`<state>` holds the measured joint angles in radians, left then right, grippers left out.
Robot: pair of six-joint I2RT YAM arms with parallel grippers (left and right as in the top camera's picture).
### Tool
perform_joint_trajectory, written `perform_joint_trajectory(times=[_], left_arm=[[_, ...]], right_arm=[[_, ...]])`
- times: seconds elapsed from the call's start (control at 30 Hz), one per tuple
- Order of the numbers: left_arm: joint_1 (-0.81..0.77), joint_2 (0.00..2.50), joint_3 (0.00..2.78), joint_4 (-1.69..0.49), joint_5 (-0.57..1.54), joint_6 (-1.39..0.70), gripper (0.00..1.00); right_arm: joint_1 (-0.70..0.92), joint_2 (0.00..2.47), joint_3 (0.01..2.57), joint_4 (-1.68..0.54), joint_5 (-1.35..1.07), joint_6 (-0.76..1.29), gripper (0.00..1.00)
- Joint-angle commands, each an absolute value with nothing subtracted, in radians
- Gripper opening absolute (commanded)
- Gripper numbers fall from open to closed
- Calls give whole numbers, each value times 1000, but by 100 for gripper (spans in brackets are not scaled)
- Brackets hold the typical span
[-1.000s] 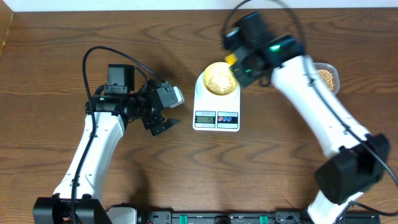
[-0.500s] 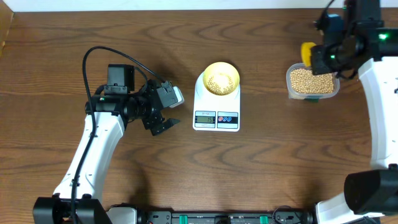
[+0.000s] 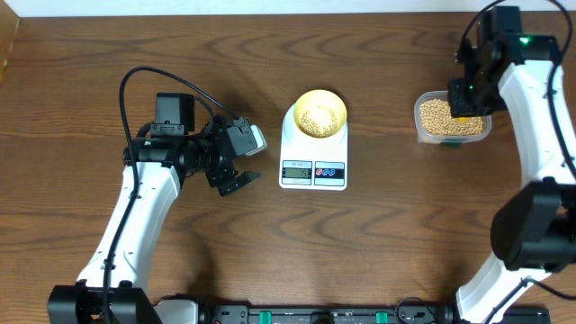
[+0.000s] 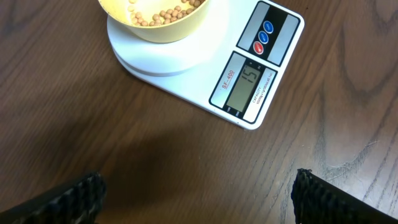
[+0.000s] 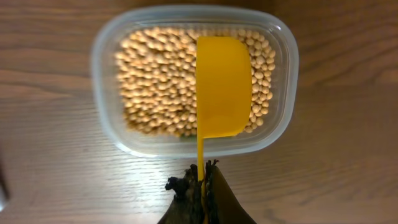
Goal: Scoop item into bowl and weigh 50g on scale
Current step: 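Move the empty scoop back right into the soybean tub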
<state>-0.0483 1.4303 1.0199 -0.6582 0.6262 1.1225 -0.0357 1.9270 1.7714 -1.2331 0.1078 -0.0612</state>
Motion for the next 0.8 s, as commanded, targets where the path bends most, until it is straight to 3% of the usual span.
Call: perform_joint_trajectory(times=[0.0, 0.37, 0.77], left_arm=[[-45, 1418, 1023, -662, 642, 1114, 98], [-45, 1418, 1023, -662, 642, 1114, 98], [-45, 1418, 1023, -662, 642, 1114, 97]], right_arm=[[-19, 1967, 1763, -1232, 182, -30, 1], [-36, 2014, 1763, -1219, -60, -87, 1], [-175, 2014, 1746, -1243, -322, -176, 1]])
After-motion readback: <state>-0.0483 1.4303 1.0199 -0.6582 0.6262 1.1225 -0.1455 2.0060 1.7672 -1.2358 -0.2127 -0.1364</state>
